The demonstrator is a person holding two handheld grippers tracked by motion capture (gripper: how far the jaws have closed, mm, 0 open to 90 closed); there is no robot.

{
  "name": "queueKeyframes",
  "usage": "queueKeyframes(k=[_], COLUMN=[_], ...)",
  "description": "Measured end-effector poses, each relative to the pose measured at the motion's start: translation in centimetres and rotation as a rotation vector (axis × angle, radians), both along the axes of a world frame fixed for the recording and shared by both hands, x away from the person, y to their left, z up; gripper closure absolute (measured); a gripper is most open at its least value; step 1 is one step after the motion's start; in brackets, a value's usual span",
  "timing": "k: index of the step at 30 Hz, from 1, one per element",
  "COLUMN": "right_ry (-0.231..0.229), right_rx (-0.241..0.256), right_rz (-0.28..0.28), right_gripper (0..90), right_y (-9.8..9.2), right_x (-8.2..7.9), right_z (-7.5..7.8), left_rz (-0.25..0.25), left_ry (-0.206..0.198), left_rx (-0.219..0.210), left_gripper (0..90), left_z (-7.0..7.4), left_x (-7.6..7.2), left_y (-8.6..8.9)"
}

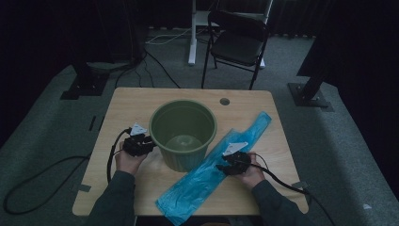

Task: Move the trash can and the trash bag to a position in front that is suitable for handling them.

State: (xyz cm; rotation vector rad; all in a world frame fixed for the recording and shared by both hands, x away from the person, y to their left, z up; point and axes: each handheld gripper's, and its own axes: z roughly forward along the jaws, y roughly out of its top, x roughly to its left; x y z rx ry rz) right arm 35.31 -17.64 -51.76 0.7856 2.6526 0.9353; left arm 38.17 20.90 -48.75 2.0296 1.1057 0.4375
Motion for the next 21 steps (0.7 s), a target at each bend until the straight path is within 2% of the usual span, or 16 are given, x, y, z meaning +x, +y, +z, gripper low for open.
queueKeyframes(k=[5, 10, 15, 19, 21], right_ry=[-0.003, -0.010, -0.005, 0.029, 0.038], right_rx=[-0.065, -0.072, -0.055, -0.020, -0.011], right_rz=[-0.006, -0.030, -0.064, -0.099, -0.091], right_gripper=[50.9, 51.7, 53.0, 60.9, 67.2], right_y=[0.1, -0.6, -1.9, -3.0, -3.2], right_x=[0.1, 0.4, 1.4, 2.4, 2.5], right_z=[-0.9, -0.9, -1.0, -1.1, -1.1], left_rz=[-0.001, 0.002, -0.004, -0.008, -0.010], left_ry=[-0.002, -0.005, -0.006, -0.007, -0.009], left_rx=[0.002, 0.005, 0.007, 0.007, 0.008], left_gripper=[63.3, 63.3, 63.3, 63.3, 63.3], left_z=[-0.1, -0.1, -0.1, -0.1, -0.1], left_x=[0.0, -0.1, -0.1, -0.2, -0.2], left_y=[0.0, -0.1, -0.2, -0.4, -0.5])
